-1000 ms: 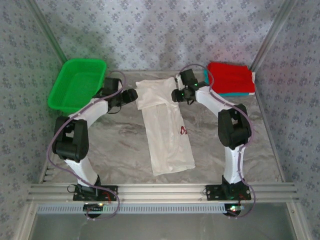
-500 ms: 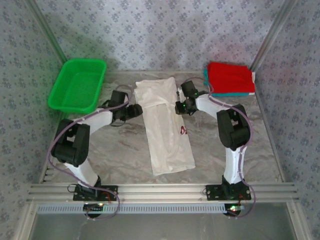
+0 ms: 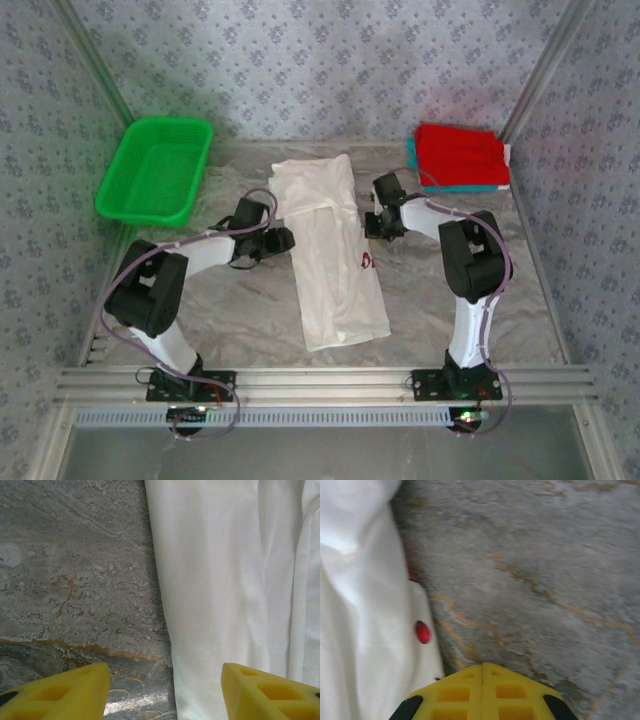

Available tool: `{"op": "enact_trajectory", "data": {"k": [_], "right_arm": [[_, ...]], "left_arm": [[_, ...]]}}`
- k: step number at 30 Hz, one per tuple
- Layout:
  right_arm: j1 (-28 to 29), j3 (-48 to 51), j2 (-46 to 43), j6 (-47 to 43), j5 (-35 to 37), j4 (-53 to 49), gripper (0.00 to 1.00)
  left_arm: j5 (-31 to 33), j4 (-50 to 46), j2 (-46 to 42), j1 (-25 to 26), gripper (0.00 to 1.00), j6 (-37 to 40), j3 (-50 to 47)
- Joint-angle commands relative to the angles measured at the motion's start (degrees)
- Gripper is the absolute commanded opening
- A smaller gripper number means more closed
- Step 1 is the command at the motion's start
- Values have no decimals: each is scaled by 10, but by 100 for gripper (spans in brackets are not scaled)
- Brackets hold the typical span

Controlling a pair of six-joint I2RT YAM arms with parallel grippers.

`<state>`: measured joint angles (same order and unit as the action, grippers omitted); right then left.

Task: Fold and stack the t-shirts

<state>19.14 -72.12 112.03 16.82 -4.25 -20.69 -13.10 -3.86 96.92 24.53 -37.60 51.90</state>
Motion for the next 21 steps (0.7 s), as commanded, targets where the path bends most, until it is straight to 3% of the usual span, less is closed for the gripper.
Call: {"op": "enact_trajectory", "data": {"k": [1, 5, 10, 16, 21], "right_arm": [[-15, 30, -20, 35, 27, -34, 0], [-8, 80, -63, 48, -27, 12, 0], [-2, 9, -70, 33, -45, 7, 0], [-4, -129, 20, 19, -95, 22, 0], [-6, -253, 133, 46, -139, 15, 0]], "left_arm": [[10, -5, 7, 2, 60, 5, 22], [26, -11, 2, 3, 55, 18, 42], [36, 18, 18, -13, 46, 22, 111], [50, -13, 141, -40, 27, 2, 278], [54, -42, 251, -44, 26, -36, 384]]}}
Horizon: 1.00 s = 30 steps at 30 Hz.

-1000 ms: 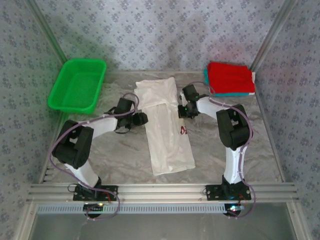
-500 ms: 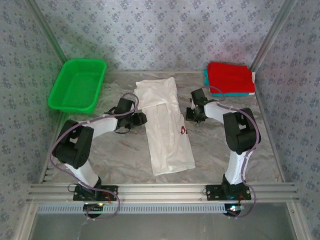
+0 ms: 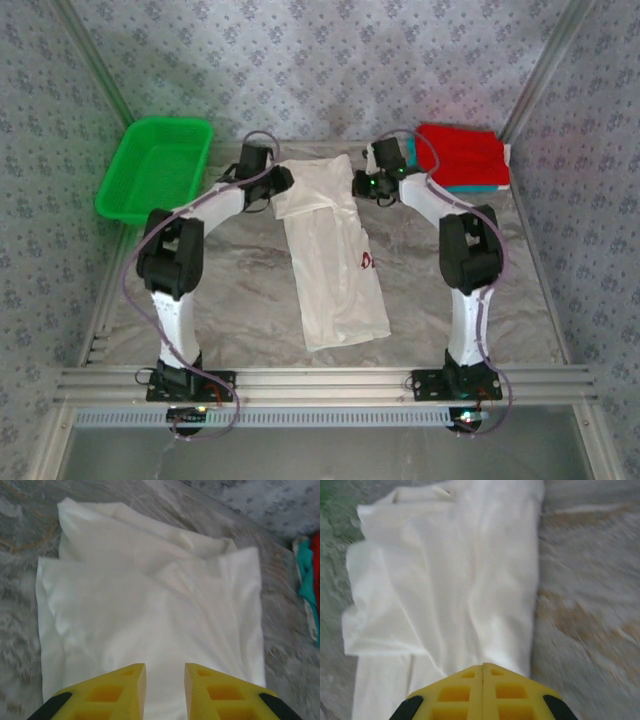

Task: Fold and stack the t-shirts

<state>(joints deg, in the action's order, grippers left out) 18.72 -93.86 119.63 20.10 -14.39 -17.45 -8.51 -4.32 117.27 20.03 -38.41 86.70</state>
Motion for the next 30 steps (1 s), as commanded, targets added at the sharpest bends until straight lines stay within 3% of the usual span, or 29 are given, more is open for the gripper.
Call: {"op": "enact_trajectory", "data": {"k": [1, 12, 15, 20, 23, 30], "right_arm": [[-1, -56, 76, 20, -40, -19, 0], [-7, -146, 190, 137, -3, -10, 0], [-11, -123, 189, 197, 37, 11, 0], [-28, -103, 184, 287, 91, 46, 0], [-34, -152, 203, 269, 76, 46, 0], [-45, -252, 234, 207, 44, 8, 0]], "left_arm": [[6, -41, 68, 1, 25, -39, 53], [-42, -77, 253, 1, 25, -107, 230], [-74, -109, 320, 1, 26, -89, 347], [-116, -246, 491, -1, 27, -53, 675], [-131, -295, 553, -13, 30, -61, 817], [-94, -305, 430, -45, 35, -1, 701]]}}
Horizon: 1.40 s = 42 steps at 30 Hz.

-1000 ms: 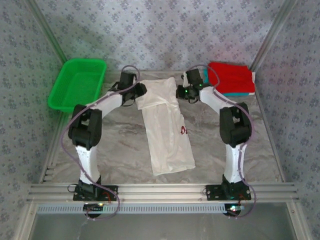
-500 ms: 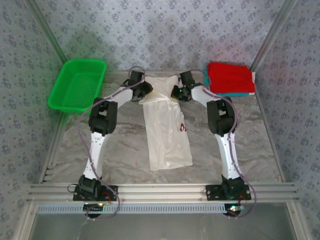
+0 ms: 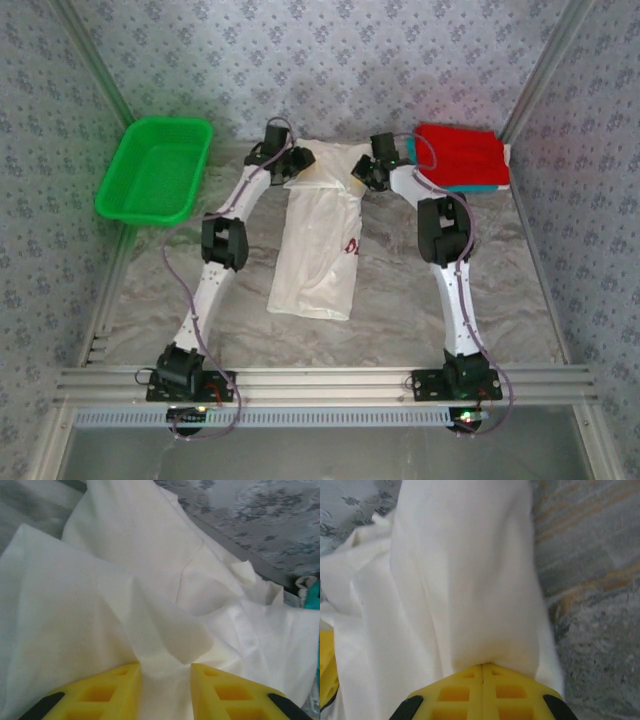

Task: Fold and stack the t-shirts

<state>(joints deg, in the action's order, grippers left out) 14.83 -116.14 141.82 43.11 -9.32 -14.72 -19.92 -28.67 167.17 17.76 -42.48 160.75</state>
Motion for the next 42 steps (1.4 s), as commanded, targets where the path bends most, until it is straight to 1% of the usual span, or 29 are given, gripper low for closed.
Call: {"op": "enact_trajectory", "data": {"k": [1, 4, 5, 7, 8, 9, 10, 12, 14, 16, 17, 18, 20, 21, 22, 23, 25, 26, 29, 32, 36, 42], "right_arm": [[-8, -32, 10, -33, -16, -17, 0], [-9, -62, 0, -60, -76, -32, 0], [-7, -67, -15, -66, -97, -46, 1], [1, -52, -65, -110, -115, -81, 7], [8, -16, -108, -124, -112, -84, 10], [14, 30, -150, -132, -110, -71, 12], [20, 93, -204, -135, -111, -46, 14], [31, 221, -303, -138, -116, 0, 20], [40, 372, -406, -137, -134, 55, 28], [52, 511, -489, -133, -158, 90, 32], [67, 576, -534, -129, -164, 96, 33], [83, 626, -569, -119, -160, 92, 34], [129, 726, -647, -86, -150, 87, 37], [151, 760, -675, -75, -148, 86, 43], [175, 788, -711, -43, -140, 78, 47], [197, 812, -740, -25, -127, 71, 50], [224, 845, -784, 6, -98, 49, 56], [227, 862, -797, 19, -95, 46, 57], [227, 906, -806, 50, -109, 73, 56], [228, 917, -787, 56, -121, 95, 55], [231, 923, -770, 56, -130, 115, 55], [231, 930, -740, 54, -138, 147, 55]], "left_arm": [[29, -61, -99, -27, 38, 52, -64], [59, -50, -201, -40, 50, 92, -133], [63, -42, -241, -43, 52, 105, -158], [63, -26, -320, -48, 54, 126, -221], [63, -12, -371, -50, 56, 135, -271], [60, 1, -416, -52, 57, 136, -322], [55, 24, -471, -54, 59, 135, -394], [52, 87, -594, -55, 61, 128, -563], [52, 169, -727, -54, 64, 105, -760], [48, 198, -829, -52, 70, 85, -910], [35, 188, -871, -49, 70, 82, -969], [18, 162, -900, -46, 70, 87, -1005], [5, 68, -950, -29, 70, 88, -1067], [-4, 45, -970, -17, 69, 84, -1094], [-12, 25, -994, -1, 68, 74, -1125], [-15, 13, -1019, 18, 67, 61, -1151], [-19, 12, -1052, 54, 67, 31, -1193], [-23, 13, -1061, 71, 67, 21, -1208], [-21, 18, -1054, 107, 66, 4, -1240], [-26, 45, -1029, 131, 64, -8, -1265], [-21, 54, -1002, 150, 64, -10, -1268], [-16, 58, -979, 154, 64, -7, -1268]]}}
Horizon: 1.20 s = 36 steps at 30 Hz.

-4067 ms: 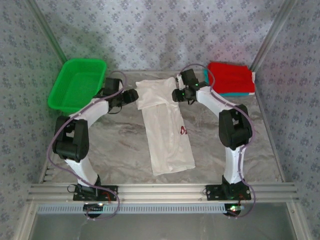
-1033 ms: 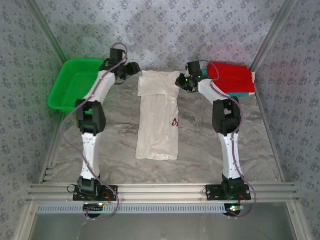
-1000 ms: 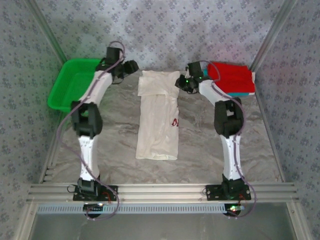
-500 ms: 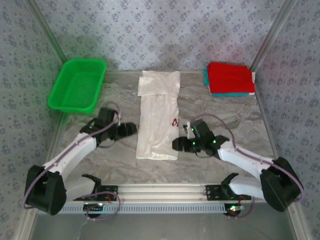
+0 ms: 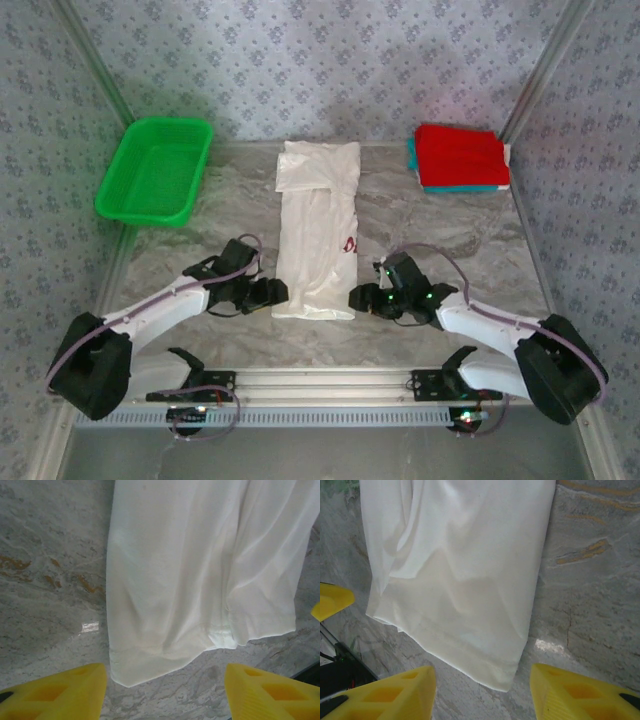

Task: Fold and stack the t-shirts

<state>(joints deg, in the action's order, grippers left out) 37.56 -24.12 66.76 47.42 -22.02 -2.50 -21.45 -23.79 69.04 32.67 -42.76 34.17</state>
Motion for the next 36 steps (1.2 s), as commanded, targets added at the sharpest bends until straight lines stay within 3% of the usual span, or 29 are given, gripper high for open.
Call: {"op": "enact_trajectory", "data": {"k": [1, 18, 21, 26, 33, 36], "right_arm": [[4, 11, 15, 11, -10, 25, 54], [2, 5, 22, -1, 4, 26, 53], [1, 6, 18, 0, 8, 25, 53], [0, 8, 24, 0, 1, 32, 52], [-1, 20, 24, 5, -7, 42, 52], [-3, 25, 28, 11, -19, 42, 53]], "left_arm": [[1, 8, 4, 5, 64, -5, -3], [-16, 52, 90, 24, 59, -11, 14], [-8, 51, 94, 31, 53, -12, 14], [3, 58, 93, 32, 32, -14, 4], [13, 72, 101, 34, 24, -20, -9], [12, 76, 105, 33, 16, -21, -9]]}}
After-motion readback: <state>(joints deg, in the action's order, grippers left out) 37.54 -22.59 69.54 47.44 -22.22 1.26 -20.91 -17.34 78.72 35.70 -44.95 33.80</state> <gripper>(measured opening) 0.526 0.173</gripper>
